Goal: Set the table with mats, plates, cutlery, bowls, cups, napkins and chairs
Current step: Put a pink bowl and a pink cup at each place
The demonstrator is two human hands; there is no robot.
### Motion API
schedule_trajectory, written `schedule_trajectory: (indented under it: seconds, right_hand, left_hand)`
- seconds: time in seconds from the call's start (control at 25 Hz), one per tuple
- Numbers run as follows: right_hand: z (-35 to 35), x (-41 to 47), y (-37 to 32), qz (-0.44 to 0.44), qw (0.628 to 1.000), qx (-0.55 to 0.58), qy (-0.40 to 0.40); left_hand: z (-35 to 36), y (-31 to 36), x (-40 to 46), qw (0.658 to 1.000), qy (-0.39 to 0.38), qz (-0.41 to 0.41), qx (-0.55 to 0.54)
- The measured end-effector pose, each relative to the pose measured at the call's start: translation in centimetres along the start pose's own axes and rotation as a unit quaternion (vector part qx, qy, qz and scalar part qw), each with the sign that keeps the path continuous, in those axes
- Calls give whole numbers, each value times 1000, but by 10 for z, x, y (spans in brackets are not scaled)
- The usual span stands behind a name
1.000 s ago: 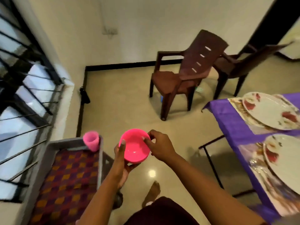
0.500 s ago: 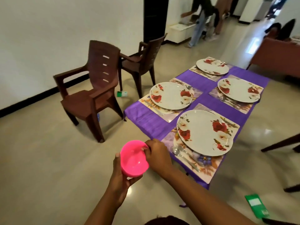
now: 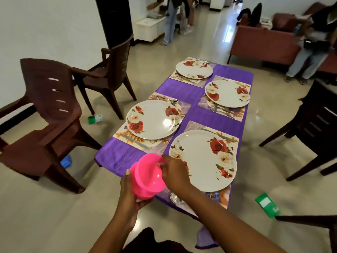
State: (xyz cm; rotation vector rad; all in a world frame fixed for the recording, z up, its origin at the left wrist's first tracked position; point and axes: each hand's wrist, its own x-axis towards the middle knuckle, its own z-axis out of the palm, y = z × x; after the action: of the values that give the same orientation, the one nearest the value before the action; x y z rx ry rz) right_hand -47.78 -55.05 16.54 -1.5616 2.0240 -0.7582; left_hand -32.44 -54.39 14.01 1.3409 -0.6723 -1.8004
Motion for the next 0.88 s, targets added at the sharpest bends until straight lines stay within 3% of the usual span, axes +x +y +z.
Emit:
schedule_trajectory:
  seconds: [0.08,0.2,0.32,0.4,0.68,0.88]
  right_hand:
    - [-15,22,-2,41,994,100,-1]
    - [-33,60,11,201,933,296,35]
    - [-43,99,57,358,860,355,83]
    - [-44,115,90,418,833,348,103]
    - [-23,156,156,487,807,307,131]
    - [-13,160,162,471,820,278,172]
  left_hand:
    - [3,19,20,999,-21,-25,-29]
    - [7,37,46,996,-47,-49,-64]
    - [3,45,64,994,-56,-73,-66]
    - [-8,45,73,994,-47,-81,-59]
    - [-38,54,90,996,-30,-76,-40]
    - [-34,54,89,993,-46,-102,-33]
